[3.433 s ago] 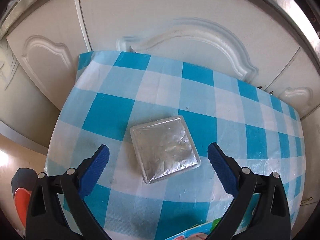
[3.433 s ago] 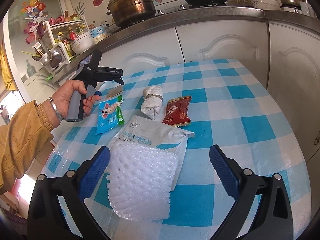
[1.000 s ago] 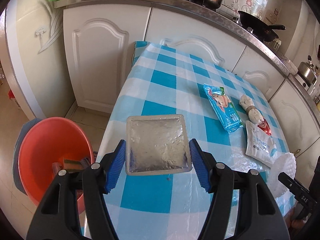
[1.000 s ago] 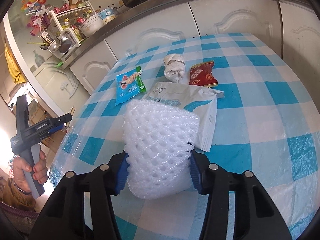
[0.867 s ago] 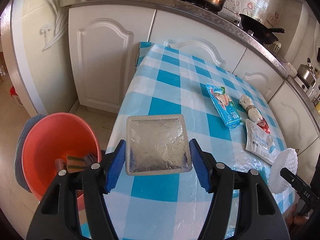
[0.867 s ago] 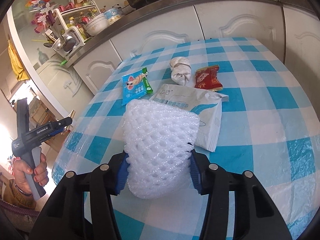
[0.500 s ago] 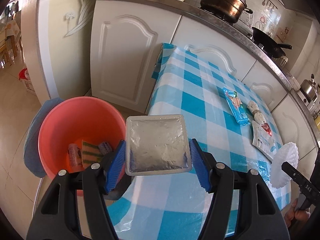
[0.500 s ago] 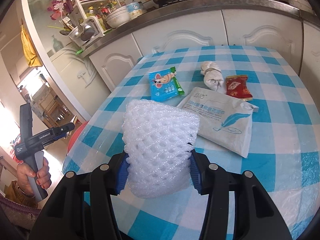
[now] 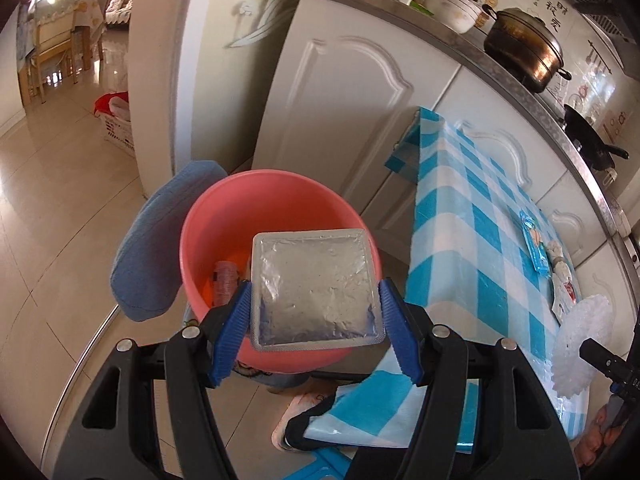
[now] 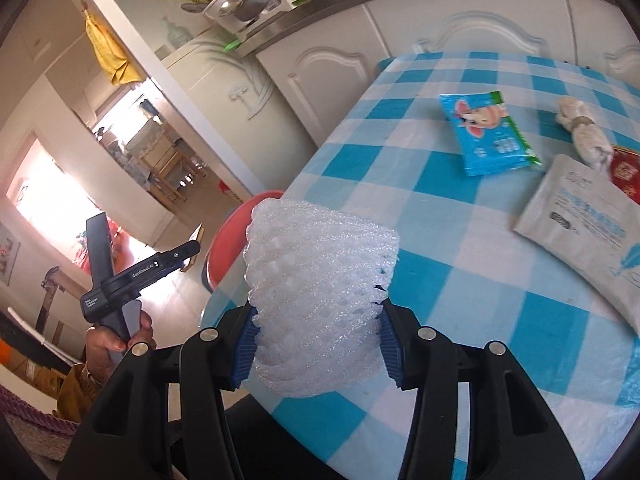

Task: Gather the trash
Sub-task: 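Carry foil packet and foam net over the pink bucket and release both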

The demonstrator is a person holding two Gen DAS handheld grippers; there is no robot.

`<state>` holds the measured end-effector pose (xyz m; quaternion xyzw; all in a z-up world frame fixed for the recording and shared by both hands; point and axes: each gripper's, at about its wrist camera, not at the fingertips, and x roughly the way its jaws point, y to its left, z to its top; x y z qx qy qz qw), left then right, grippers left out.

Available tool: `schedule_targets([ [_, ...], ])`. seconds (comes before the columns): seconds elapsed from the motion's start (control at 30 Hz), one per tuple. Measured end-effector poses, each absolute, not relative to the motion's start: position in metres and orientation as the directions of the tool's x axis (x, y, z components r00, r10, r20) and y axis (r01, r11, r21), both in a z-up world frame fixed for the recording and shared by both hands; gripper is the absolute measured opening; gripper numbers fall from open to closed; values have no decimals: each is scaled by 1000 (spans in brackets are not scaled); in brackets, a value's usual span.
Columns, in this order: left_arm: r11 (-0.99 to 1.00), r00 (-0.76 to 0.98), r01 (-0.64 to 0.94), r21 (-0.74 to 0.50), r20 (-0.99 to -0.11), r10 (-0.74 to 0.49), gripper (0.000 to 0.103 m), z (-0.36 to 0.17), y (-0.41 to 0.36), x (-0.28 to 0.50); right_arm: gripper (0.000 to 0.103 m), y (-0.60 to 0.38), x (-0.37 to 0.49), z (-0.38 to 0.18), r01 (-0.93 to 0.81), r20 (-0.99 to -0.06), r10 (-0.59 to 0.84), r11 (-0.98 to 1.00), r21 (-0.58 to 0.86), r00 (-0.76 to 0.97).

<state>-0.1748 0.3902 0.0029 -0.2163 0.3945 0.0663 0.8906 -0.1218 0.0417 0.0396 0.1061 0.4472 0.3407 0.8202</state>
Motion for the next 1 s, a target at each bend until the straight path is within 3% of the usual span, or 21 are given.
schedule_targets([
  [0.43, 858, 703, -356, -370, -711, -15, 65, -1, 433, -171, 53, 180, -92, 61, -661, -678, 703, 616, 429, 215],
  [1.0, 844, 679, -366, -392, -733, -46, 65, -24, 444, -124, 57, 262, -52, 16, -694, -781, 605, 629, 351, 153],
])
